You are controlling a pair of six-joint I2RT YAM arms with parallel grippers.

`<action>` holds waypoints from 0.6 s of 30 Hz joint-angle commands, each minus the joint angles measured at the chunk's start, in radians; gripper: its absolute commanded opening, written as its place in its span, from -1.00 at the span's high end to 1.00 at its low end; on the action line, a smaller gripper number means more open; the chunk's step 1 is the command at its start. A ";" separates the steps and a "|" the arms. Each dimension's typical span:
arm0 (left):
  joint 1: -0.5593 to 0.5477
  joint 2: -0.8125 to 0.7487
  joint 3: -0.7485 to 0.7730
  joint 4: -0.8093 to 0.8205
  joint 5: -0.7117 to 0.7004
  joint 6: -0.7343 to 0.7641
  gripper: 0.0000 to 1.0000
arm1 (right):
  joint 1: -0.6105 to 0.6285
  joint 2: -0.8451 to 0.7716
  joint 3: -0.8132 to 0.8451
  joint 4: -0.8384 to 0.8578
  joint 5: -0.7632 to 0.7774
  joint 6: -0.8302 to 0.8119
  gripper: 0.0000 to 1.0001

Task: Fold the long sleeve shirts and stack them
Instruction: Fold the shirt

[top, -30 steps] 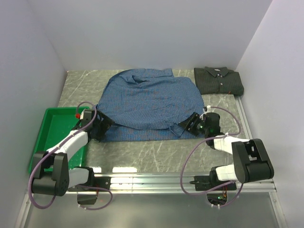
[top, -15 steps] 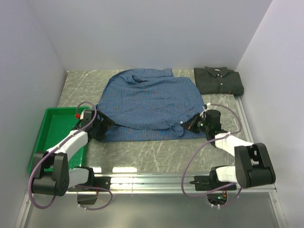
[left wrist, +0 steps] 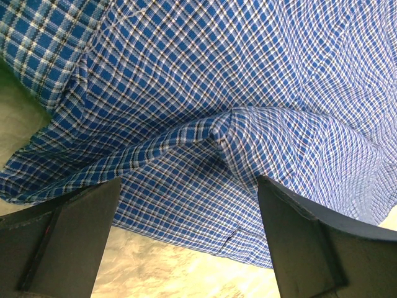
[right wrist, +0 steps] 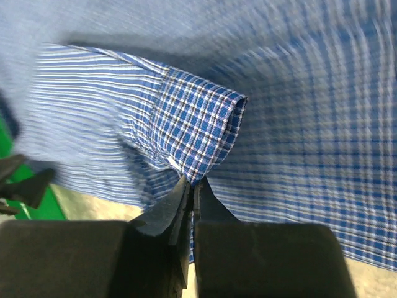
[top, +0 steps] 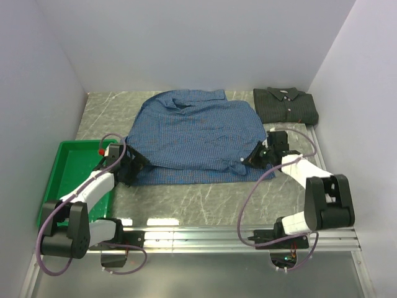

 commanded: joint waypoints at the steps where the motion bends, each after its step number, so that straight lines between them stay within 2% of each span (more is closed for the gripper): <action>1: -0.004 -0.016 0.016 0.001 -0.007 0.015 -0.98 | -0.014 0.068 0.030 -0.074 -0.007 -0.011 0.82; 3: -0.004 -0.013 0.015 0.004 -0.007 0.014 -0.98 | -0.012 0.091 0.039 -0.071 0.021 -0.011 0.71; 4: -0.004 -0.011 0.016 0.005 -0.007 0.014 -0.98 | -0.014 0.086 0.042 -0.068 0.035 -0.013 0.57; 6: -0.004 -0.011 0.016 0.001 -0.007 0.015 -0.98 | -0.014 0.056 0.051 -0.067 0.087 -0.025 0.43; 9: -0.004 -0.028 0.037 -0.021 -0.007 0.026 -0.98 | -0.011 -0.036 0.061 -0.071 0.165 -0.059 -0.04; 14: -0.007 -0.089 0.120 -0.073 0.001 0.063 -0.98 | -0.008 -0.219 0.009 -0.015 0.097 -0.112 -0.14; 18: -0.010 -0.086 0.157 -0.058 0.012 0.069 -0.97 | 0.006 -0.253 -0.041 0.028 0.006 -0.137 -0.13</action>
